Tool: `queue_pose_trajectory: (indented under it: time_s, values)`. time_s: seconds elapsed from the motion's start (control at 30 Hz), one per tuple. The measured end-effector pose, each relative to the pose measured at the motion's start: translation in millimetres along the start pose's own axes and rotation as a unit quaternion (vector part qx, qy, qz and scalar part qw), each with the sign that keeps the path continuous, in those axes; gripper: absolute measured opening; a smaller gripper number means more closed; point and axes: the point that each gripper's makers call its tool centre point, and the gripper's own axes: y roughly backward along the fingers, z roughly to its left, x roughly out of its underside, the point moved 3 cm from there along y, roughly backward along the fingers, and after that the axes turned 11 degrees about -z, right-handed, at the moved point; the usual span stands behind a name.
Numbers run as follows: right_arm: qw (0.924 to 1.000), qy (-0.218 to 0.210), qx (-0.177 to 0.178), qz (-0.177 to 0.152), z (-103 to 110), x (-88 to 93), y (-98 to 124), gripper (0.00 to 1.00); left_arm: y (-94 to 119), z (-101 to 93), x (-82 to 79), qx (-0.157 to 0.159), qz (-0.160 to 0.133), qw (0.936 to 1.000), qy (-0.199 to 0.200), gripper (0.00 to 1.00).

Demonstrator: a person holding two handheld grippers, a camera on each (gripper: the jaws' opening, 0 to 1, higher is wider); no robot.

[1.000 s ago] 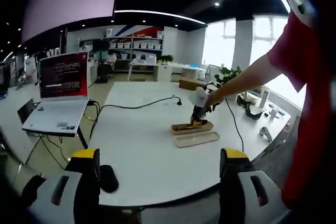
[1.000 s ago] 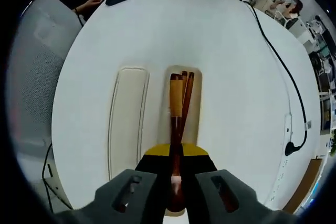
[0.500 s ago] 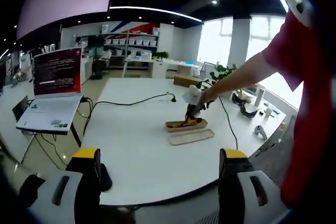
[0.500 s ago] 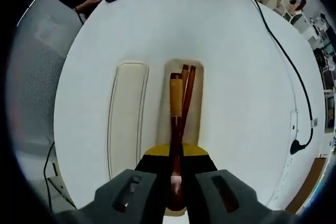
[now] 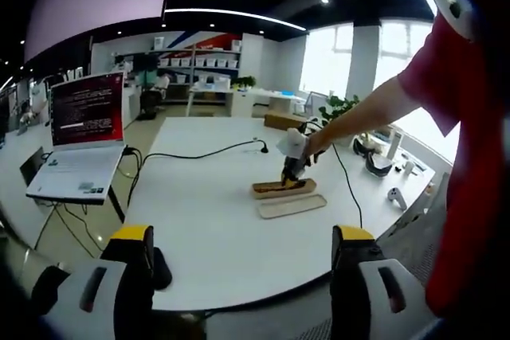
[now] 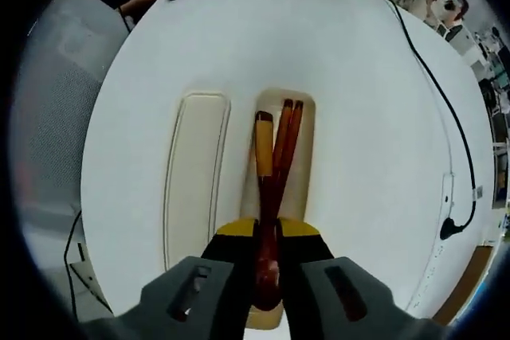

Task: Arrange the utensils inside the cutlery case until each visible utensil rests in its matching compartment.

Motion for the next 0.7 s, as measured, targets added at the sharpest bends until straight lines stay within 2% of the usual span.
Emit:
queue_pose_trajectory:
  time_s: [0.1,0.33,0.6,0.7]
  values:
    - [0.9998,-0.014,0.014,-0.002,-3,-0.4,7,0.06,3,11.9,3.8,0.002,-0.002,1.0,-0.001,0.94]
    - [0.9965,-0.055,0.055,-0.031,-12,-2.9,27,0.08,5,15.4,1.7,0.004,-0.004,1.0,-0.003,0.94]
    - [0.9931,-0.055,0.087,-0.057,-6,-17.2,61,0.13,3,0.6,-18.6,0.014,-0.021,0.9996,-0.011,0.93]
    - [0.9906,-0.062,0.102,-0.066,-5,-20.9,73,0.15,2,-12.8,-13.9,0.037,-0.001,0.9992,0.013,0.91]
